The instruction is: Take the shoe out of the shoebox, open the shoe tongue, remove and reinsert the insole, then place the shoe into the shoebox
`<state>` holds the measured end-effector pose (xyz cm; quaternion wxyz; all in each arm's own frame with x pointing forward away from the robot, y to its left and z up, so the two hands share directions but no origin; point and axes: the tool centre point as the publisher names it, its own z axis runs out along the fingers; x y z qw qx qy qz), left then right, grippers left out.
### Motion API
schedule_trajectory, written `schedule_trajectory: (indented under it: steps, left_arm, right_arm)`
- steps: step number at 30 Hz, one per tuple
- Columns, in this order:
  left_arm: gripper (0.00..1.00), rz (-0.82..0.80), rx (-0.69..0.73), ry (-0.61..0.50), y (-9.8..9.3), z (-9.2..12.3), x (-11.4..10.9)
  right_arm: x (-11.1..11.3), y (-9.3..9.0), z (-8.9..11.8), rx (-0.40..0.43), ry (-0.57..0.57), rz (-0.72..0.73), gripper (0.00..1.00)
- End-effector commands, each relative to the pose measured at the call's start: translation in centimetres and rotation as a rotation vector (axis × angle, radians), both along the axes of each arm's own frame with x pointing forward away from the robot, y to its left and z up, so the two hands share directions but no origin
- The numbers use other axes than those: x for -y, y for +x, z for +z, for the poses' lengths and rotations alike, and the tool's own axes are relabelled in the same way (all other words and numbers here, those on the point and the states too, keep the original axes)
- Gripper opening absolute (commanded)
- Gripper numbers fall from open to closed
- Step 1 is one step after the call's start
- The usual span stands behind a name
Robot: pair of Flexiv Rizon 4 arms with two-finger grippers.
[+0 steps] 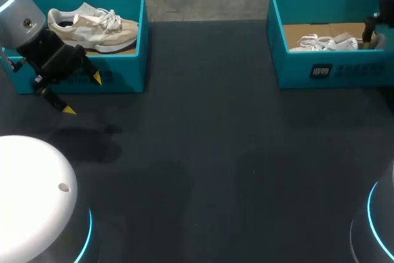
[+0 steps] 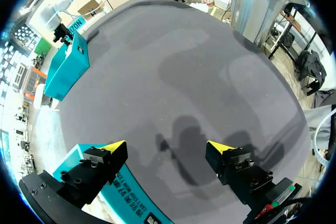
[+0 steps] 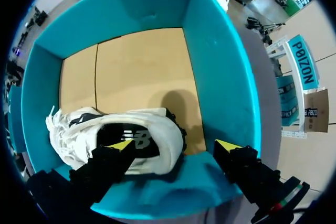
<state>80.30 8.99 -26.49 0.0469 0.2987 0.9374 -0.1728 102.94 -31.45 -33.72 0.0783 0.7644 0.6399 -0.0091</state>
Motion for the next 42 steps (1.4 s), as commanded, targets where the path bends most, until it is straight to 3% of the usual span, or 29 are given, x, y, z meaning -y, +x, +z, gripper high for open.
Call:
schedule_trajectory:
  steps: [1, 14, 26, 35, 42]
  left_arm:
    - [1.0, -0.001, -0.002, 0.004, 0.0, 0.1, 0.0]
    - [1.0, -0.001, -0.002, 0.004, 0.0, 0.1, 0.0]
    - [1.0, -0.001, -0.002, 0.004, 0.0, 0.1, 0.0]
    - [1.0, -0.001, -0.002, 0.004, 0.0, 0.1, 0.0]
    - [1.0, -0.001, -0.002, 0.004, 0.0, 0.1, 0.0]
  right_arm:
    - [-0.8, -0.2, 2.0, -0.015, -0.018, -0.013, 1.0]
    - [-3.0, -1.5, 6.3, -0.021, 0.082, -0.012, 1.0]
    - [-7.0, -6.1, 9.9, -0.029, 0.099, -0.026, 1.0]
    - [-9.3, -8.4, 11.4, -0.033, 0.116, -0.03, 1.0]
    - [-9.3, -8.4, 11.4, -0.033, 0.116, -0.03, 1.0]
